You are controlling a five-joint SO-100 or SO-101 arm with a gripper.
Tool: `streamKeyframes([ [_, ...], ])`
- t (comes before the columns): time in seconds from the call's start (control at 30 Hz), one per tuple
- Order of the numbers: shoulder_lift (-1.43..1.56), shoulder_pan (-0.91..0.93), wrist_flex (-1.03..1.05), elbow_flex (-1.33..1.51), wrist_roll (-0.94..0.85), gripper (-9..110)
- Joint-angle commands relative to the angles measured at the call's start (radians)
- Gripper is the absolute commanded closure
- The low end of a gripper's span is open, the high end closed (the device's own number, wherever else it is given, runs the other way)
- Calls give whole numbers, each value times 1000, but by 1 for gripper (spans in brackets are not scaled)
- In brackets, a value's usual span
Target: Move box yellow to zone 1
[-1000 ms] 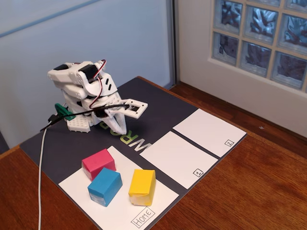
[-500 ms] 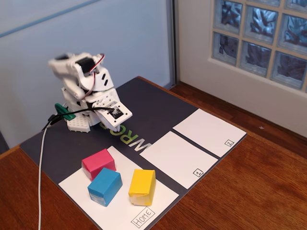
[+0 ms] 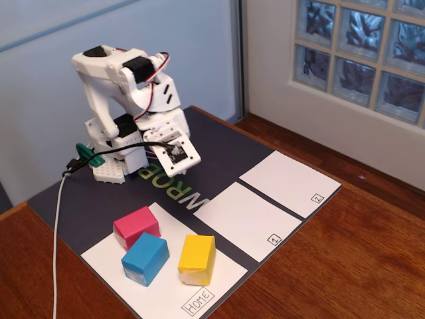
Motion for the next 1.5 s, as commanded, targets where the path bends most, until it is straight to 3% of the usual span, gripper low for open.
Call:
streamKeyframes([
  [0.0,-94,20,-58,-155,101,102],
  [0.2,-130,29,-233,-175,318,102],
  [0.37,-235,-8,-221,-304,408,101],
  [0.63,-365,3,-206,-356,417,96],
  [1.1,-663,52,-57,-684,451,96],
  [1.33,-718,63,-44,-712,385,75],
  [1.47,-735,61,-46,-712,360,73],
])
